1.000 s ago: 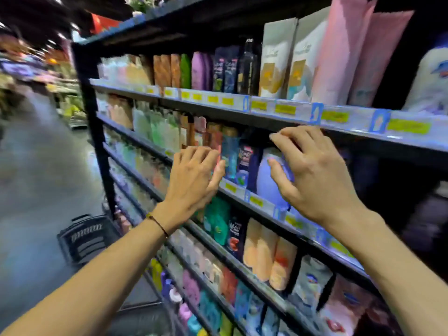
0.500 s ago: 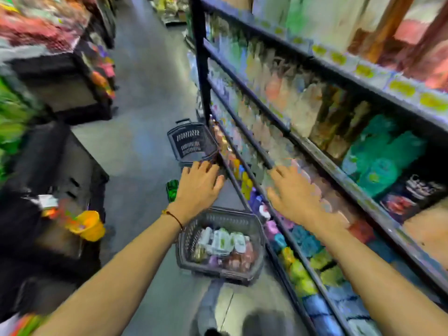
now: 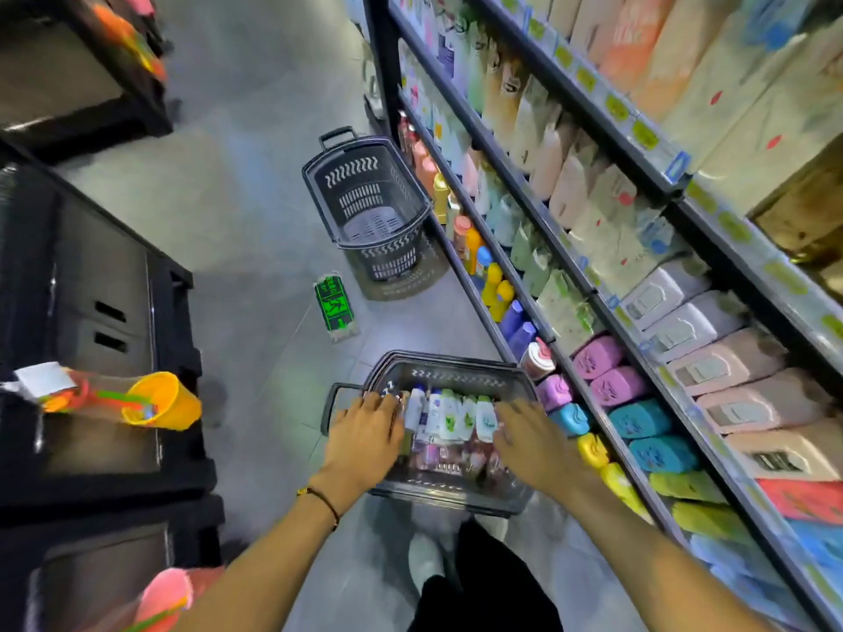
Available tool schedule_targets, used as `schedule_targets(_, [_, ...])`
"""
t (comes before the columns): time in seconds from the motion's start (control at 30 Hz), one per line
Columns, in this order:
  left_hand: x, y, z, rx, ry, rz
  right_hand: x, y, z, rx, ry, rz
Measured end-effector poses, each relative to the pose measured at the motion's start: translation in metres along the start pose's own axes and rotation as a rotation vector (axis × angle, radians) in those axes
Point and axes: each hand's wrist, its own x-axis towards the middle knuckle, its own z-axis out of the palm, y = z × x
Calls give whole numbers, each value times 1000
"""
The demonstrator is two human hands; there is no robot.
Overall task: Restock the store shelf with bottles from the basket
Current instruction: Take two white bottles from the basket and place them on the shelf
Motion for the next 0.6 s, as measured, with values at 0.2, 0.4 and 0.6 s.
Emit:
schedule_targets(0.2, [44, -27, 68, -70, -223, -173, 72, 28, 72, -9, -205, 64])
schedule_targets(0.4, [91, -65, 152, -111, -357, -271, 135, 49, 151, 3, -290, 55])
schedule_targets(0.6, [159, -96, 275, -62, -453, -268, 190, 65, 256, 23, -256, 83])
